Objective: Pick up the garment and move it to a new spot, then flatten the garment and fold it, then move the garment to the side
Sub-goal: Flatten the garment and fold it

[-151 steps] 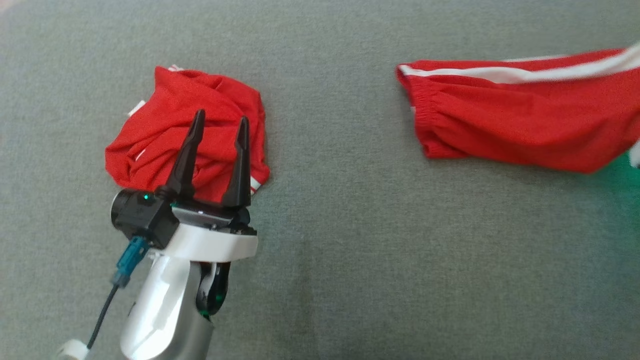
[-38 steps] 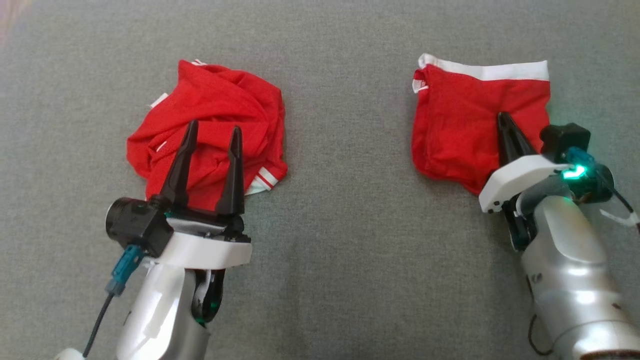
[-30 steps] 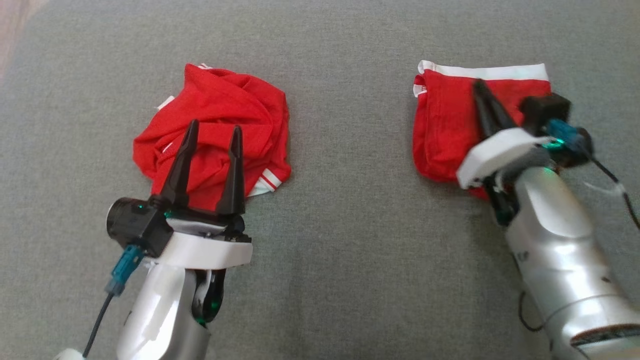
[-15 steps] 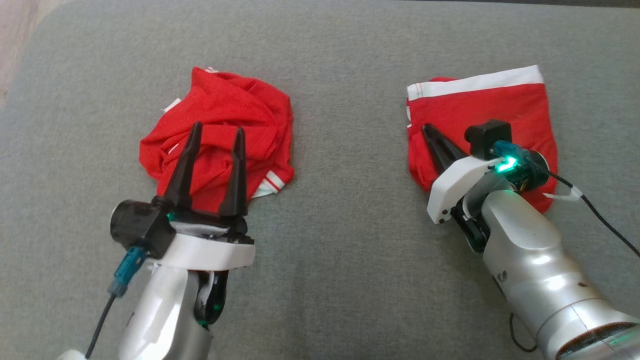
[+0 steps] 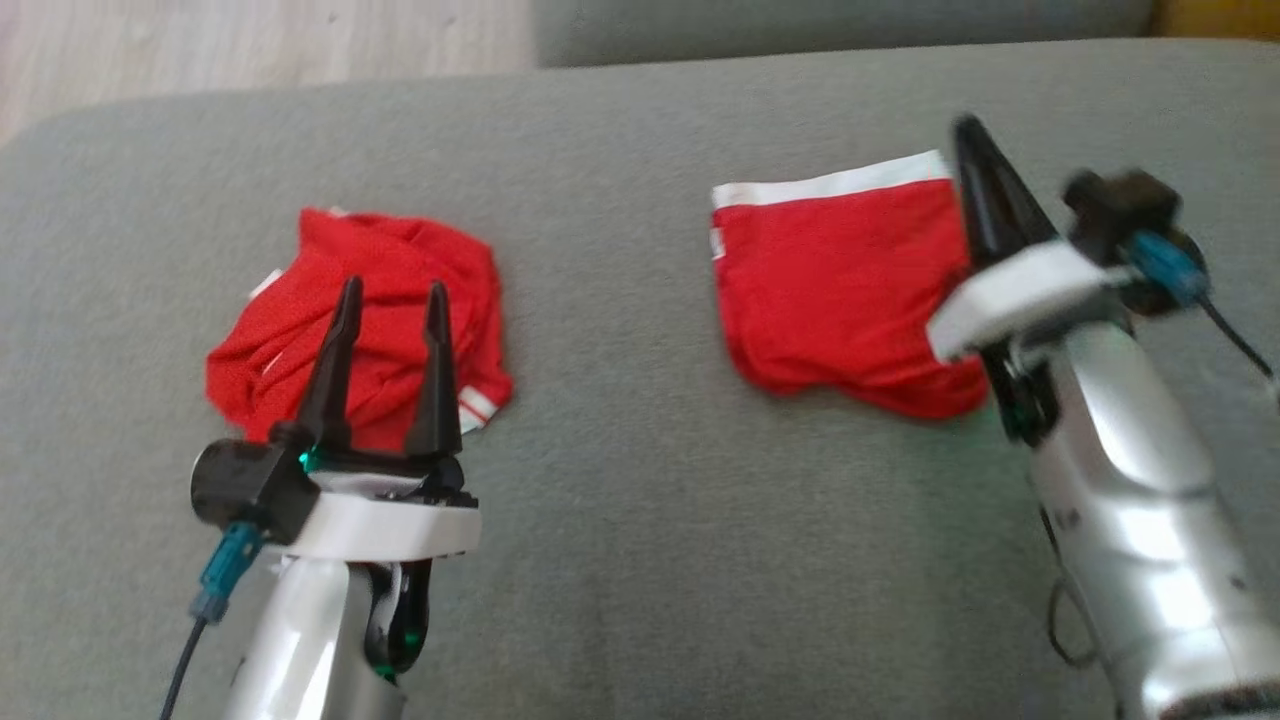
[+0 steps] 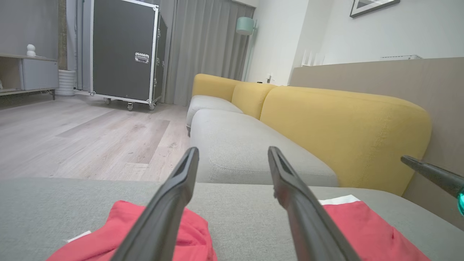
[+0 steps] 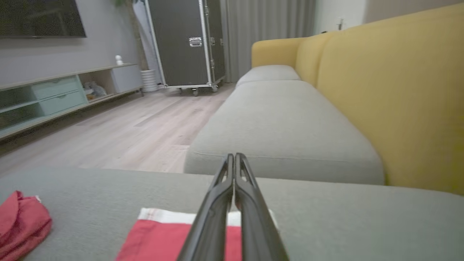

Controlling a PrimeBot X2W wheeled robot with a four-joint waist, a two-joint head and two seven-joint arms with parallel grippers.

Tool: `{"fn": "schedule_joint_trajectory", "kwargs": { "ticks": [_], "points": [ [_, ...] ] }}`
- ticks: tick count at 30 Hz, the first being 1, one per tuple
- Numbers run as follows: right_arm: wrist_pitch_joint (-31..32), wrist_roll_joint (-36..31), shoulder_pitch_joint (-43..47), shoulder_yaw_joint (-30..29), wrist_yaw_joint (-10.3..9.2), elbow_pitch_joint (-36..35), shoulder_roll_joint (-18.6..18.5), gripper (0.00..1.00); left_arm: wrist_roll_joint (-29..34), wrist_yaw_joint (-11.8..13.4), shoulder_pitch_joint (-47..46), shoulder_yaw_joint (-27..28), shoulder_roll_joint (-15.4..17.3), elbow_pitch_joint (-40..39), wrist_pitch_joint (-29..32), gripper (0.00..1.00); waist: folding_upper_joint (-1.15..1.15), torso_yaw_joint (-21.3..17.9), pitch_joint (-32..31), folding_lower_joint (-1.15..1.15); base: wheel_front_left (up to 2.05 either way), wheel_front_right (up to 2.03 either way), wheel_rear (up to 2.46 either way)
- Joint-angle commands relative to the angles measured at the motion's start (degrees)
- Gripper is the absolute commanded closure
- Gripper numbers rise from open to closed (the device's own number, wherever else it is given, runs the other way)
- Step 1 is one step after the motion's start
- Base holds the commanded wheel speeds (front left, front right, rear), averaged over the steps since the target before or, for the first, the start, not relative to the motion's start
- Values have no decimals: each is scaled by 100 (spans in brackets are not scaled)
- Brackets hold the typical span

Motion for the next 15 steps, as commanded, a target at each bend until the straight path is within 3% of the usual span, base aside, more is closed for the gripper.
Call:
{"fn": "schedule_joint_trajectory", "kwargs": {
  "ticks": [1,2,3,4,15],
  "points": [
    [-61,-112,284,-74,-11,-310,-1,100,34,13,-68,249,47,-188,-28,0,0,-212,-181,0,0,0,0],
    [-61,-187,406,-196,-11,-465,-6,100,36,15,-41,270,47,-188,-28,0,0,-271,-221,0,0,0,0],
    [-61,-269,536,-293,-11,-624,-4,60,36,17,-13,288,47,-188,-28,0,0,-327,-260,0,0,0,0],
    [-61,-344,677,-369,-11,-767,5,2,35,18,15,306,47,-185,-28,0,0,-378,-298,0,0,0,0],
    [-62,-569,2439,-973,-11,-2436,229,0,-45,61,454,443,47,-159,-28,0,0,-661,-509,0,0,0,0]
  ]
}}
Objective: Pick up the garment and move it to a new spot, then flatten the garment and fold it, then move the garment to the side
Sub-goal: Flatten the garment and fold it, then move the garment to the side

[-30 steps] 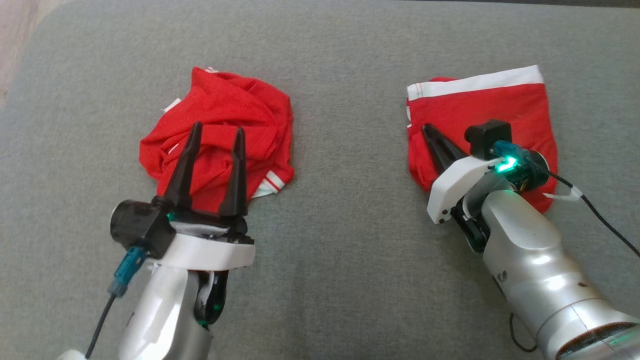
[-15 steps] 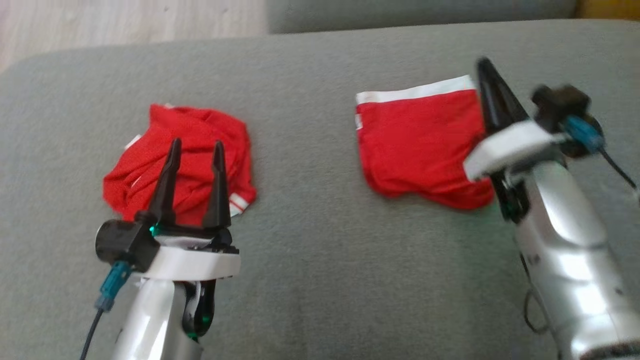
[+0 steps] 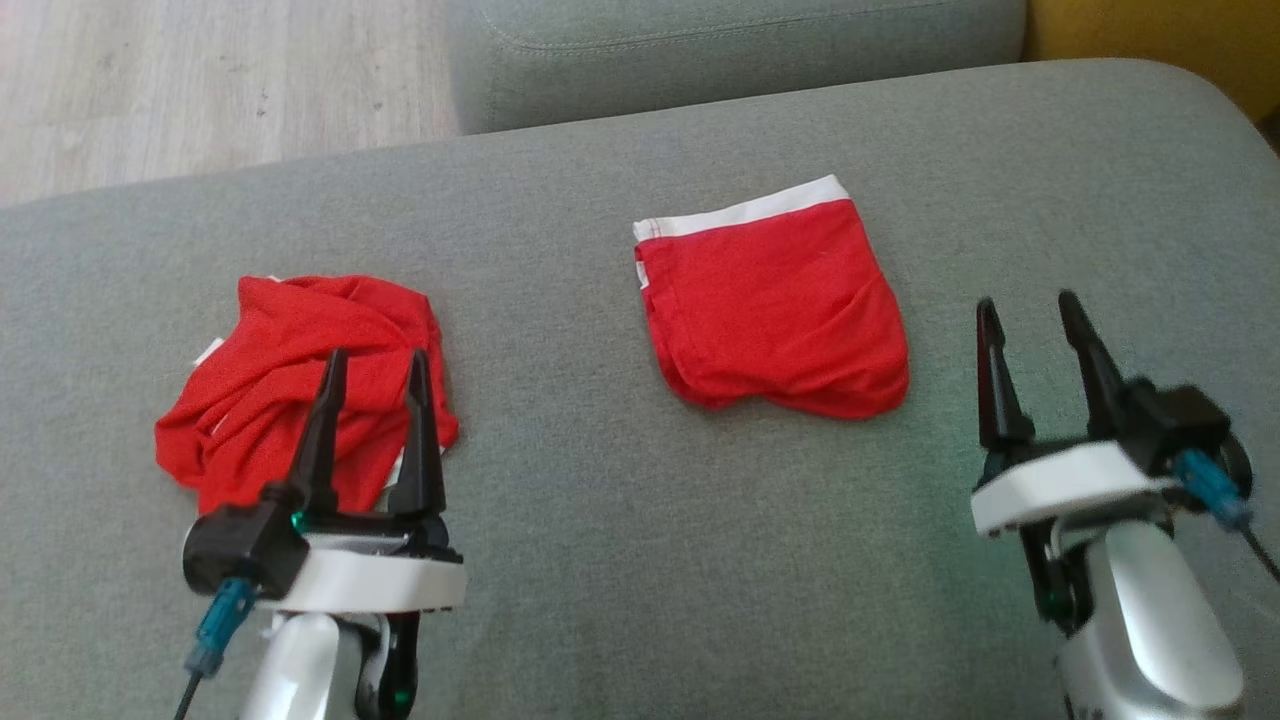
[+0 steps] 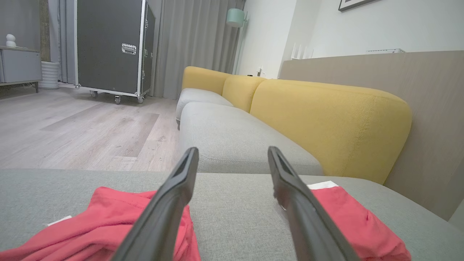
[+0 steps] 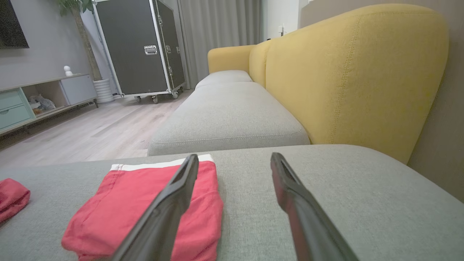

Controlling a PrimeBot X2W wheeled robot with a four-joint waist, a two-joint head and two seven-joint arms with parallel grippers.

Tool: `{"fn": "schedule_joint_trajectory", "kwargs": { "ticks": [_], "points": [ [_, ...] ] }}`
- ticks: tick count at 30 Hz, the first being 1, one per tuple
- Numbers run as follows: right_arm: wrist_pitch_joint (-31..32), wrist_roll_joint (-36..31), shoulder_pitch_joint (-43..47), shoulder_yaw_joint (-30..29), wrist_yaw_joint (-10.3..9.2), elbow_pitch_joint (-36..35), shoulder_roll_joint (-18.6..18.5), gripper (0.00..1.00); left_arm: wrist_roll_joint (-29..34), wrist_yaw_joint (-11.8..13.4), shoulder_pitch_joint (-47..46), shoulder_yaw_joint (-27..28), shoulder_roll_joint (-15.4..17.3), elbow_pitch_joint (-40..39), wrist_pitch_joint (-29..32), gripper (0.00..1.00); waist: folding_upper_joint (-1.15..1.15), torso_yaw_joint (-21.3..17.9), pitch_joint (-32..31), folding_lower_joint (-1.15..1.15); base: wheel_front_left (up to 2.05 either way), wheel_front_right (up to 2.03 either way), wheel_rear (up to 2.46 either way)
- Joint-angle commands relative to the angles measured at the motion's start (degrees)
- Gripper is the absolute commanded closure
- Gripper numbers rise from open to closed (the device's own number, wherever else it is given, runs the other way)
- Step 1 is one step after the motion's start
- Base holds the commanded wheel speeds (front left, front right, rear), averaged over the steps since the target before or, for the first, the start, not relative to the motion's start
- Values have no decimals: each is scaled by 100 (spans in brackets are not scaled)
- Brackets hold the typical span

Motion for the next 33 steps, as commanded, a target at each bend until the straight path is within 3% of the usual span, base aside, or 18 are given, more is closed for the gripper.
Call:
{"fn": "schedule_joint_trajectory", "kwargs": {
  "ticks": [1,13,28,33],
  "points": [
    [-62,54,-73,158,-11,-316,49,0,-43,13,-101,249,44,-184,-29,0,0,-15,0,1,0,0,0],
    [-56,94,-177,167,-11,-341,52,0,13,-41,-233,189,44,-160,-29,0,0,152,238,1,0,0,0],
    [914,-96,-1679,-377,-11,1673,53,0,-10,-80,-700,-162,44,-88,-29,0,0,812,1006,1,0,0,0],
    [1088,-624,-2018,-629,-11,2425,35,0,13,-85,-780,-189,44,-62,-29,0,0,951,1134,1,0,0,0]
  ]
}}
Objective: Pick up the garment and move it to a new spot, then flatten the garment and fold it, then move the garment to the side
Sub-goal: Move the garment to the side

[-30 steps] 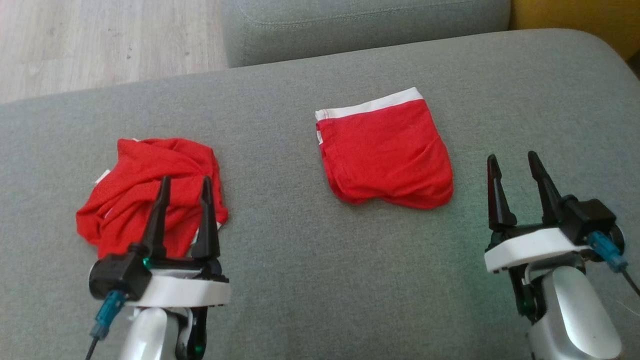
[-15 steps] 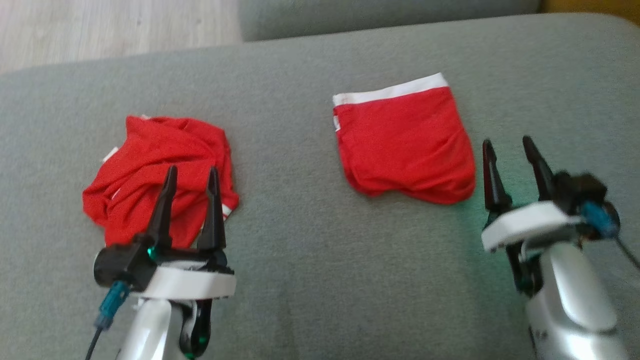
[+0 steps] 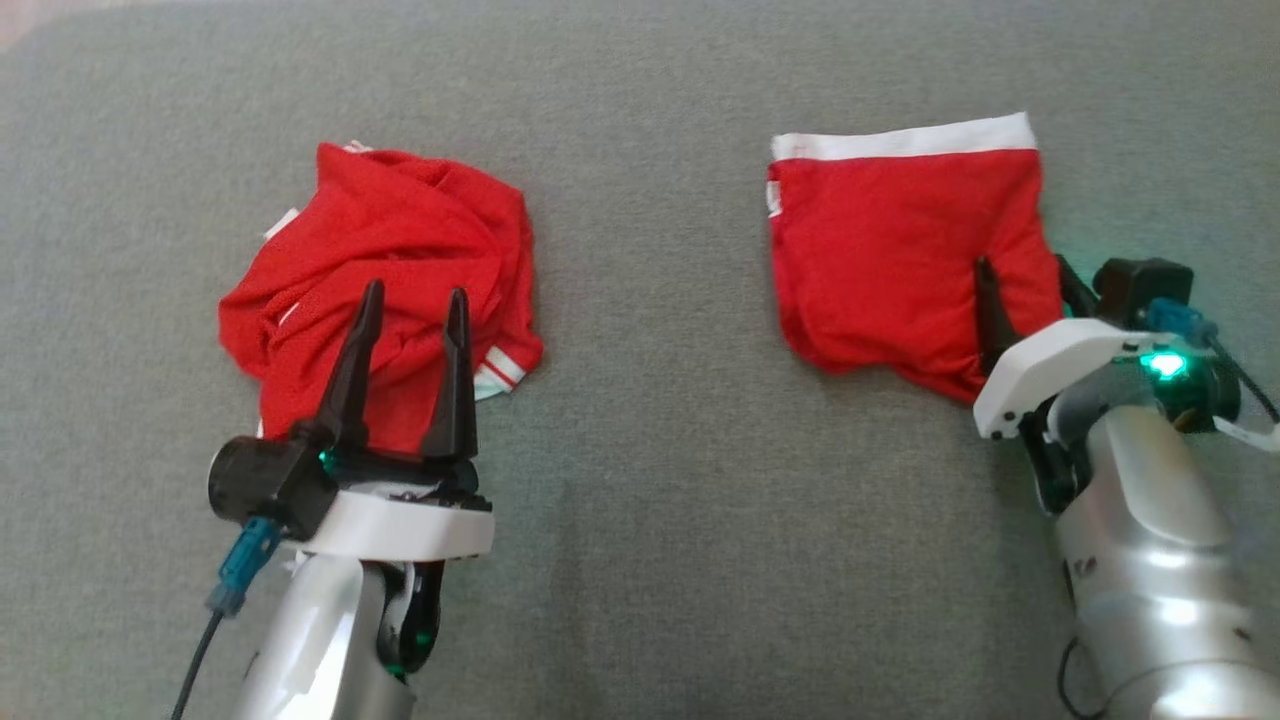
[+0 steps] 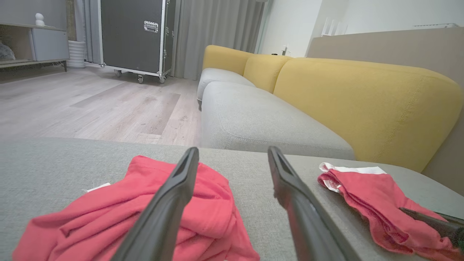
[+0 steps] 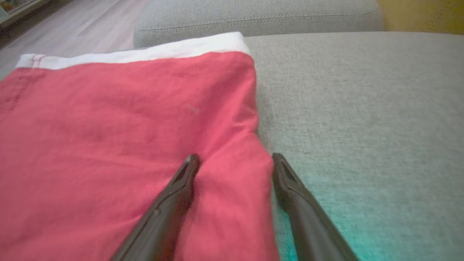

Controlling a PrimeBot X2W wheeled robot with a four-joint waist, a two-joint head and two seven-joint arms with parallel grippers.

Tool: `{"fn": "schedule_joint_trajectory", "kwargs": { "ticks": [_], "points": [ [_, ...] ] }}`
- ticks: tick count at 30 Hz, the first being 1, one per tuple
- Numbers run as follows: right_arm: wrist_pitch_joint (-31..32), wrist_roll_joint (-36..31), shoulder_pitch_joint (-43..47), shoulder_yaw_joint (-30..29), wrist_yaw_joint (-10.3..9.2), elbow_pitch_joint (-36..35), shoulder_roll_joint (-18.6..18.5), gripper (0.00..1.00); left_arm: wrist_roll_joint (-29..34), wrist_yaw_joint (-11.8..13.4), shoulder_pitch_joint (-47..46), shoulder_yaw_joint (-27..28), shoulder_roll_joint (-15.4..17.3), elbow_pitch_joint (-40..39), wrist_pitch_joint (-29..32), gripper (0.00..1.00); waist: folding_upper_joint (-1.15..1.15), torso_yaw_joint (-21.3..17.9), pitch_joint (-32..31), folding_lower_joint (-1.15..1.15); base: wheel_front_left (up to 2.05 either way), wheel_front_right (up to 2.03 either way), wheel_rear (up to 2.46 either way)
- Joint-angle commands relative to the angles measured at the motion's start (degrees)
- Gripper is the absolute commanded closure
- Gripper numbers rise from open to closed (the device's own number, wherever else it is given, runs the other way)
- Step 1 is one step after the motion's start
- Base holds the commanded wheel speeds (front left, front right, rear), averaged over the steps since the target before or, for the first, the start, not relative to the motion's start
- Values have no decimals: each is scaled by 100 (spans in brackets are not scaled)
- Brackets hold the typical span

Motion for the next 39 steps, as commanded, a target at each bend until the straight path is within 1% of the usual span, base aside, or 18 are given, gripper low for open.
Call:
{"fn": "schedule_joint_trajectory", "kwargs": {
  "ticks": [1,5,6,7,8,12,14,17,20,25,28,32,33,36,39],
  "points": [
    [-5,-77,-167,79,-11,-44,12,0,15,-10,-199,147,45,-163,-29,0,0,49,49,-1,0,0,0],
    [-83,-279,-331,-37,-11,392,17,0,35,-20,-210,146,45,-154,-29,0,0,74,66,-1,0,0,0],
    [-128,-312,-367,-27,-11,478,19,15,40,-20,-210,153,45,-149,-29,0,0,65,57,-1,0,0,0],
    [-195,-354,-406,11,-11,545,21,67,47,-18,-207,164,45,-139,-29,0,0,46,40,-1,0,0,0],
    [-277,-388,-445,56,-11,596,22,100,54,-15,-202,175,45,-128,-29,0,0,21,19,-1,0,0,0],
    [-579,-664,-593,332,-11,680,-30,100,64,-18,-171,200,45,-117,-29,0,0,-116,-93,-1,0,0,0],
    [-729,-1063,-661,662,-11,611,-236,100,55,-13,-143,212,45,-127,-29,0,0,-200,-154,-1,0,0,0],
    [-856,-1259,-760,935,-11,515,-393,100,47,0,-89,243,45,-149,-29,0,0,-333,-241,-1,0,0,0],
    [-916,-1281,-827,1259,-11,459,-566,100,32,5,-43,272,45,-163,-29,0,0,-448,-304,-1,0,0,0],
    [-891,-1136,-870,1815,-11,546,-1140,100,9,9,-43,269,45,-206,-29,0,0,-536,-309,-1,0,0,0],
    [-817,-1204,-948,2130,-11,637,-1665,100,20,5,-81,295,45,-246,-29,0,0,-560,-219,-1,0,0,0],
    [-686,-1218,-1095,2138,-11,817,-2316,100,57,-16,-165,284,45,-274,-29,0,0,-520,-63,-1,0,0,0],
    [-686,-1218,-1095,2138,-11,817,-2316,100,57,-16,-165,284,45,-274,-29,0,0,-520,-63,-1,0,0,0],
    [-638,-1297,-1189,2016,-11,919,-2696,100,87,-30,-225,296,45,-278,-29,0,0,-475,53,-1,0,0,0],
    [-590,-1363,-1238,1806,-11,1029,-2928,100,106,-45,-281,285,45,-276,-29,0,0,-426,144,-1,0,0,0]
  ]
}}
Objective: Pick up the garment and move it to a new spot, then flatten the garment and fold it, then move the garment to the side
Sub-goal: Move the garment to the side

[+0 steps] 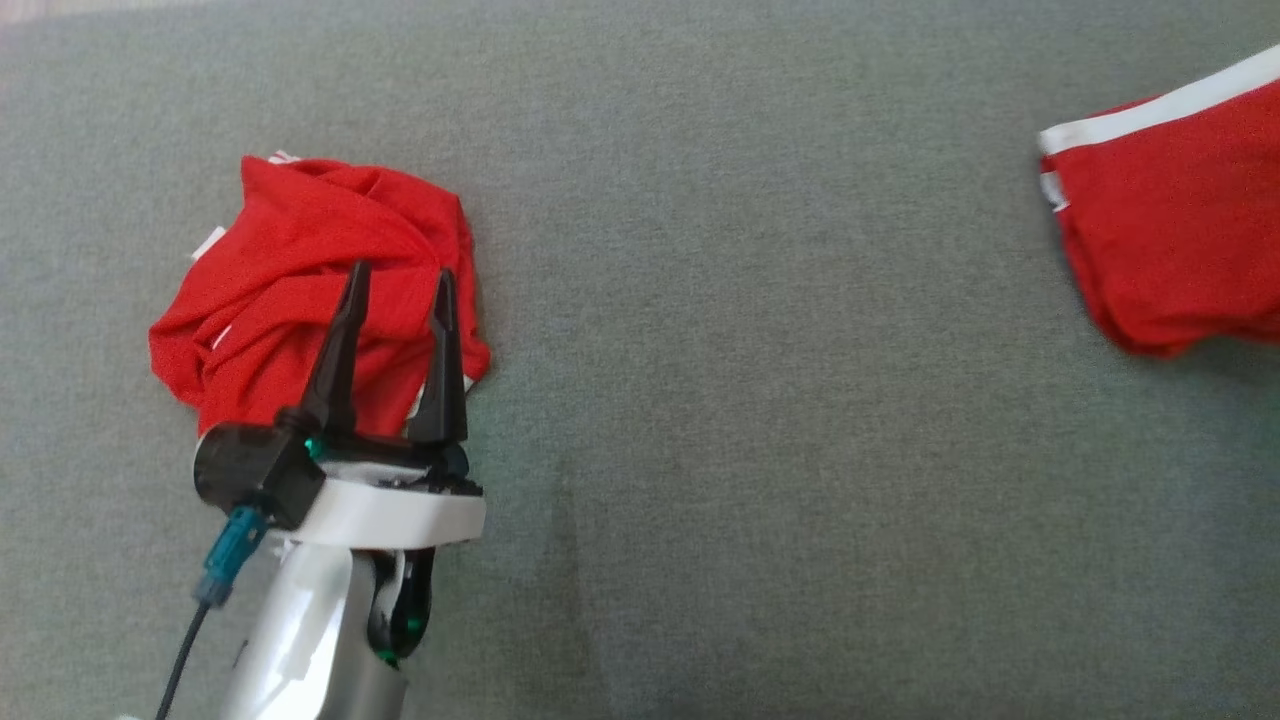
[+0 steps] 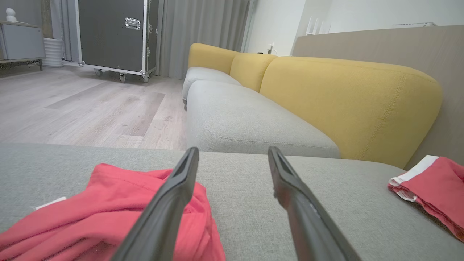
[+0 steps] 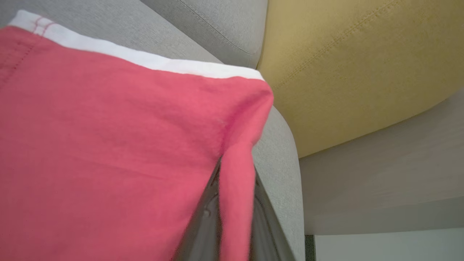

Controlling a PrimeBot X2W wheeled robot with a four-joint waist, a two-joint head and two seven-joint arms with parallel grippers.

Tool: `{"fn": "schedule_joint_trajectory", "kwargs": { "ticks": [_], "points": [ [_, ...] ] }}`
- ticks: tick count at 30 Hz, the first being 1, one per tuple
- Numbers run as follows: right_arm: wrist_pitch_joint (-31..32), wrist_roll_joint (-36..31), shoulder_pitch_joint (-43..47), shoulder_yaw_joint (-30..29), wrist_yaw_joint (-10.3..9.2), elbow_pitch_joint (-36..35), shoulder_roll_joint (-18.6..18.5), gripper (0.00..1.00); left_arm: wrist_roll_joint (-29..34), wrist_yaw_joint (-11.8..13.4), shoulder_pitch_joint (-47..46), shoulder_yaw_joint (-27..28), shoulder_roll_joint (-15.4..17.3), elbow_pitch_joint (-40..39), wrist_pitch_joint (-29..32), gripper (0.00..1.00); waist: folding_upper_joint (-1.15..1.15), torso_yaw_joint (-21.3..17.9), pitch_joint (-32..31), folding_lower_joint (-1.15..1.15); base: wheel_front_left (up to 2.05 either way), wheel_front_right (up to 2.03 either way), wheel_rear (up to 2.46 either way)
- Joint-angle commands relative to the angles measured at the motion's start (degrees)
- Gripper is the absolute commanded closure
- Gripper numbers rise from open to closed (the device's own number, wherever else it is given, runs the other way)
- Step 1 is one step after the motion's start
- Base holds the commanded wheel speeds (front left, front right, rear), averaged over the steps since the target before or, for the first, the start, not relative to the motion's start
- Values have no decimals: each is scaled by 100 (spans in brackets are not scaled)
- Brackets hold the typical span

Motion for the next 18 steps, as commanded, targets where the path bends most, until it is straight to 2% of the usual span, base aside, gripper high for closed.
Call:
{"fn": "schedule_joint_trajectory", "kwargs": {
  "ticks": [1,5,11,12,13,18],
  "points": [
    [12,-71,-55,-8,-11,-99,-180,100,52,-28,-227,180,45,-195,-29,0,0,36,49,0,0,0,0],
    [45,-203,-119,-337,-11,-43,-285,100,83,-47,-294,201,45,-175,-29,0,0,70,135,0,0,0,0],
    [125,-364,-93,-750,-11,25,-161,100,118,-71,-334,240,45,-135,-29,0,0,67,132,0,0,0,0],
    [132,-401,-91,-830,-11,9,-133,30,122,-73,-331,251,45,-127,-29,0,0,54,113,0,0,0,0],
    [154,-387,-89,-961,-11,12,-81,0,126,-76,-325,261,45,-117,-29,0,0,39,83,0,0,0,0],
    [-108,-463,-19,-1453,-11,-195,315,0,131,-86,-242,307,45,-88,-29,0,0,-77,-225,0,0,0,0]
  ]
}}
